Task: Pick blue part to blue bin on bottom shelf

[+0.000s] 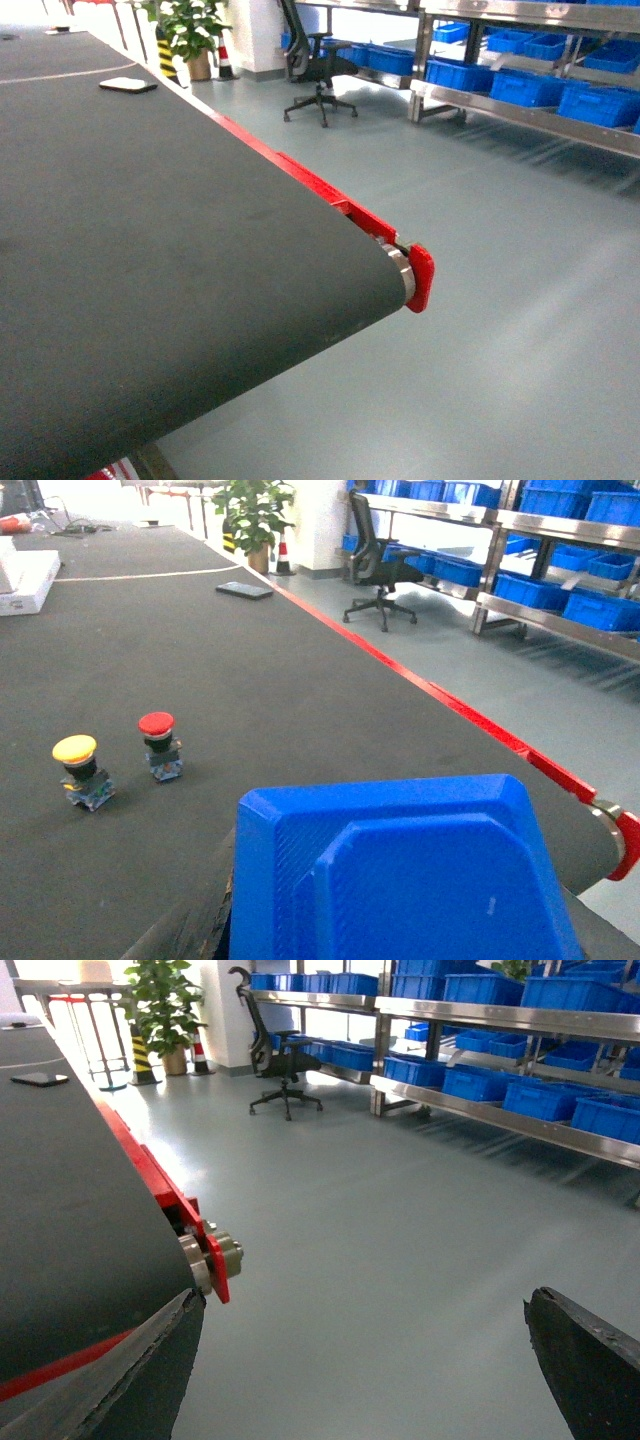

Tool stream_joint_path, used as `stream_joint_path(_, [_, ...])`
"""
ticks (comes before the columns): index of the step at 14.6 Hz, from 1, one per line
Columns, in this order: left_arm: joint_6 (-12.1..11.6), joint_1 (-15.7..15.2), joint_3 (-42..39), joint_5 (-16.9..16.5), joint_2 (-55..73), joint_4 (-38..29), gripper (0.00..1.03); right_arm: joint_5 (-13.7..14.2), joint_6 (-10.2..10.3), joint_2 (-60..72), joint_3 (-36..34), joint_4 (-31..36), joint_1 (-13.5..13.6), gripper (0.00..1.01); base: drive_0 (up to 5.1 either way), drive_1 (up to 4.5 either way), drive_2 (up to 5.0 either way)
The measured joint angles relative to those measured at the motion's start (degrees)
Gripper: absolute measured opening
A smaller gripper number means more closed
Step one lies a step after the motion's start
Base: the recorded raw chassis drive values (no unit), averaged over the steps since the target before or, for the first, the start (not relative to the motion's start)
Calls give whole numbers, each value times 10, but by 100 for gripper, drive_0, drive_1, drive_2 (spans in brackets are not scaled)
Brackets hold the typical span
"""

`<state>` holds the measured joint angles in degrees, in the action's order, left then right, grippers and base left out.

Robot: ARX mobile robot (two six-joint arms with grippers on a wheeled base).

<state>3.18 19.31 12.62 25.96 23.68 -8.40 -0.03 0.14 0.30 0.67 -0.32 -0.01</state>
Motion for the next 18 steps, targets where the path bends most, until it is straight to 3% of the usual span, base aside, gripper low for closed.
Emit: stream_joint_path(18, [0, 0, 0, 0, 0, 0, 44, 0, 0, 0, 0, 0, 0, 98, -163, -163, -163])
